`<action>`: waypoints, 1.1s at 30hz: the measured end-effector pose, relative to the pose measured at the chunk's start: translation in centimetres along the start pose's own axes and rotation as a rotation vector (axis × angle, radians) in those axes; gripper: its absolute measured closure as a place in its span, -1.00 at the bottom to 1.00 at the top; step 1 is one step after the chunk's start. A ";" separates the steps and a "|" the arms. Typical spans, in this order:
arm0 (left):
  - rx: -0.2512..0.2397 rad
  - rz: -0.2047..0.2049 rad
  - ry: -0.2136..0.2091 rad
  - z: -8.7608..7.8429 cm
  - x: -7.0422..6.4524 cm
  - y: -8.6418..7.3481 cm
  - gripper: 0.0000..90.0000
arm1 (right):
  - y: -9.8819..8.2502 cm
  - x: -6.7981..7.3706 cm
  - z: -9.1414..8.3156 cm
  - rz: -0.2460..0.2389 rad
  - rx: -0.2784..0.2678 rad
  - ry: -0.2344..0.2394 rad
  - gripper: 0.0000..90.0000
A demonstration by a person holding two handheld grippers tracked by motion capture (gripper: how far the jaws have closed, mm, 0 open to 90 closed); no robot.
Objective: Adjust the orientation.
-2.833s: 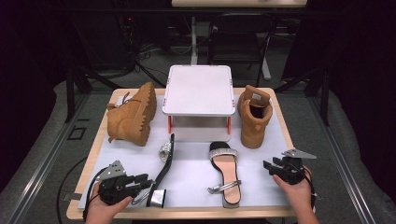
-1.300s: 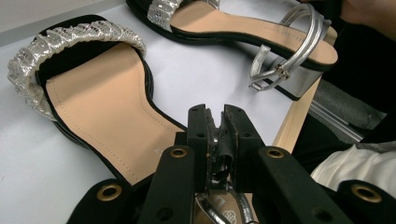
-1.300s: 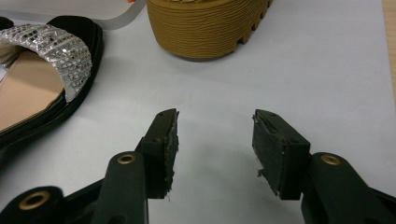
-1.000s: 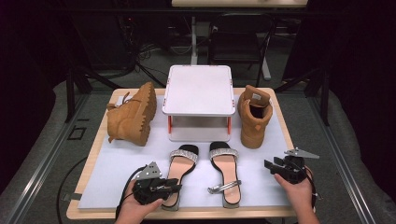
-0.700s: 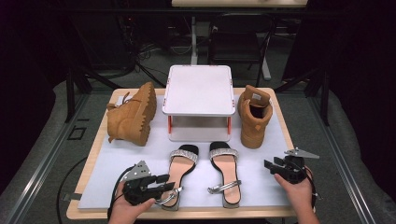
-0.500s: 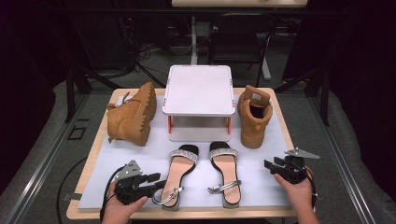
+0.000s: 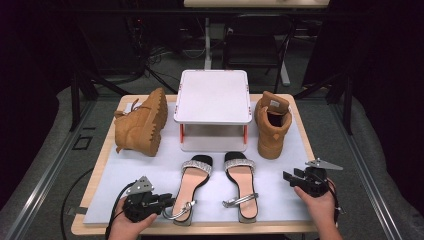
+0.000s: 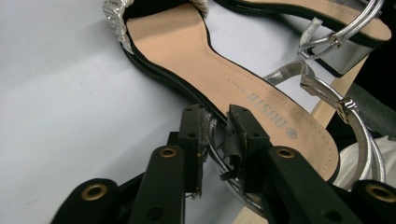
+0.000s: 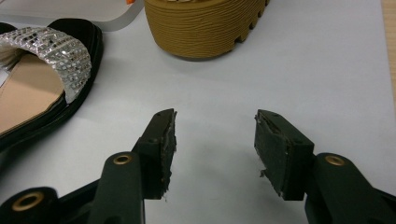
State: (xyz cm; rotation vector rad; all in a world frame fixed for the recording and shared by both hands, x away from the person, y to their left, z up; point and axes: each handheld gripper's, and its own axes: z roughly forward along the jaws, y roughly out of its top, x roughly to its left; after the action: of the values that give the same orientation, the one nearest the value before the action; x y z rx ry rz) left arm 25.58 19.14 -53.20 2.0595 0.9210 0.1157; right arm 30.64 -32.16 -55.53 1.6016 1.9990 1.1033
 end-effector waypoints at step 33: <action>-0.064 -0.157 0.209 -4.4 8.6 0.2 0.96 | 0.2 0.2 0.1 0.009 -0.008 -0.006 0.07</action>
State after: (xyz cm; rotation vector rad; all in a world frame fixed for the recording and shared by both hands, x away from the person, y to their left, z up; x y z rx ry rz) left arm 30.20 27.54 -52.30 1.9335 1.1878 0.2774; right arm 30.77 -31.95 -55.46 1.6101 1.9833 1.1075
